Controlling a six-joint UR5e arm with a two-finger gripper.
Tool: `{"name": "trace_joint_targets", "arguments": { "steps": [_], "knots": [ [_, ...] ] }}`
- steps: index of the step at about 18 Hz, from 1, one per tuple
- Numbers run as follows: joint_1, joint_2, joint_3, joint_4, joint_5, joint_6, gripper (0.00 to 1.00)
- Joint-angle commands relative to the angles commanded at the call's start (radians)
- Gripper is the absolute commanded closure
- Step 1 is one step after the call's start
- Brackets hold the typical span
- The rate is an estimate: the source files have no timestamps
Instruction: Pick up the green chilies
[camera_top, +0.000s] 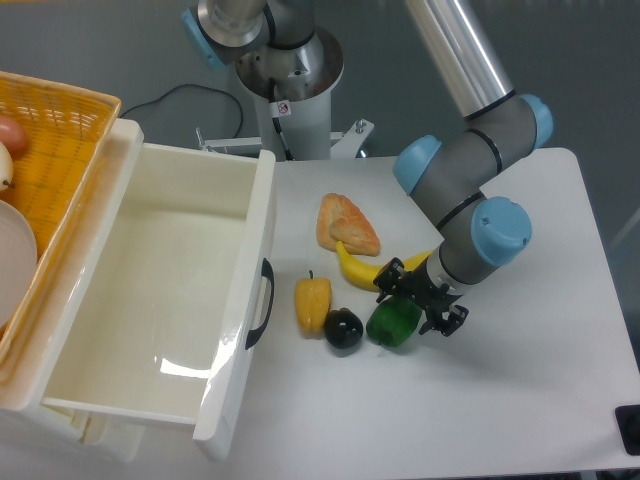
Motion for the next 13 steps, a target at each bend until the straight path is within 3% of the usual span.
{"name": "trace_joint_targets", "arguments": {
  "steps": [3,7,13],
  "knots": [
    [0.003,0.000,0.003,0.000,0.009,0.000,0.76],
    [0.005,0.005,0.025,-0.015,0.167,0.005,0.79],
    [0.026,0.029,0.061,-0.017,0.230,0.005,0.79]
  ]
}}
